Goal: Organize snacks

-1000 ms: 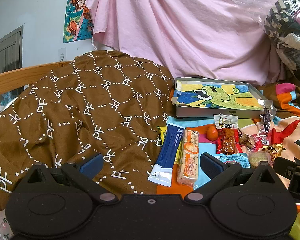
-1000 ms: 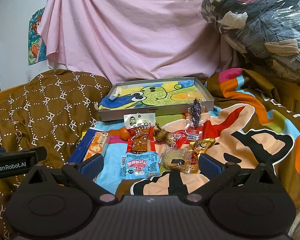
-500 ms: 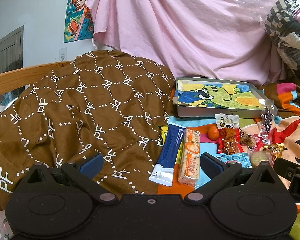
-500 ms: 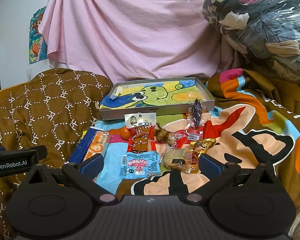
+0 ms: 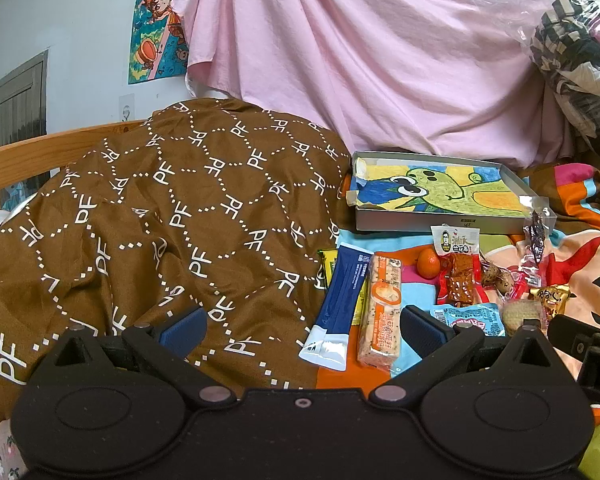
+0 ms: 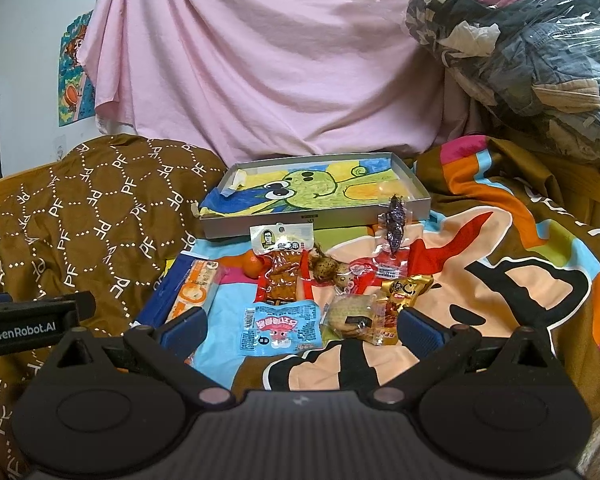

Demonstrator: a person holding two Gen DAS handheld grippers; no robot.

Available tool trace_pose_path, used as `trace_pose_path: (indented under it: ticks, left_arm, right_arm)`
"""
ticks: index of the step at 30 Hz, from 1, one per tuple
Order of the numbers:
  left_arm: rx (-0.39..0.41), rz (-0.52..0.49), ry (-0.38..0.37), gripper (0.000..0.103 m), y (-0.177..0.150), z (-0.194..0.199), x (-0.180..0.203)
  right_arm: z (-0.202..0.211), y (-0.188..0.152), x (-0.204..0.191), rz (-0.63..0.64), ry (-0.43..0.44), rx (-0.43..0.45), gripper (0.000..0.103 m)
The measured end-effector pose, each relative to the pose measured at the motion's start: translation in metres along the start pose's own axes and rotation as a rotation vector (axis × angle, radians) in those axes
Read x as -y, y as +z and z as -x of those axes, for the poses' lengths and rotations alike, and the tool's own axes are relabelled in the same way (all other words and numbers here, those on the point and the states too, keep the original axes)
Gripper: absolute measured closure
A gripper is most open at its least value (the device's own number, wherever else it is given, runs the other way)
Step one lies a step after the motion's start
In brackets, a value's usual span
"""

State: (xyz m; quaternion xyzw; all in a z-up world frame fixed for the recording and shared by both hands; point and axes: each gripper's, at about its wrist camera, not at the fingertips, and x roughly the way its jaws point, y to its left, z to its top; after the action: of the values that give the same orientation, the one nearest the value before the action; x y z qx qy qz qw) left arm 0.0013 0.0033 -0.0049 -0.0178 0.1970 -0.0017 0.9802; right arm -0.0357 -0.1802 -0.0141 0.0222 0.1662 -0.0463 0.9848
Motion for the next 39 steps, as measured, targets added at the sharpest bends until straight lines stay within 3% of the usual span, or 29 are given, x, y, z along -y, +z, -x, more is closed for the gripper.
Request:
trace_pose_path:
  ticks: [13,20,27,39]
  left_arm:
    - [-0.015,-0.007,0.020,0.001,-0.003,-0.003,-0.004]
    - [-0.068,0.018,0.037,0.001,0.003,-0.011,-0.007]
    - [-0.110,0.019,0.048,0.001,0.009,-0.019,-0.006]
    - [-0.143,-0.036,0.045,0.001,0.025,-0.033,0.005]
  right_arm:
    - [-0.006,0.002,0.003,-0.030,0.015,-0.046,0.000]
    - [-0.019,0.004,0.004,-0.054,0.103,-0.120,0.000]
    - [-0.029,0.007,-0.002,-0.042,0.133,-0.172,0.000]
    - [-0.052,0.025,0.005,-0.033,0.122,-0.199,0.000]
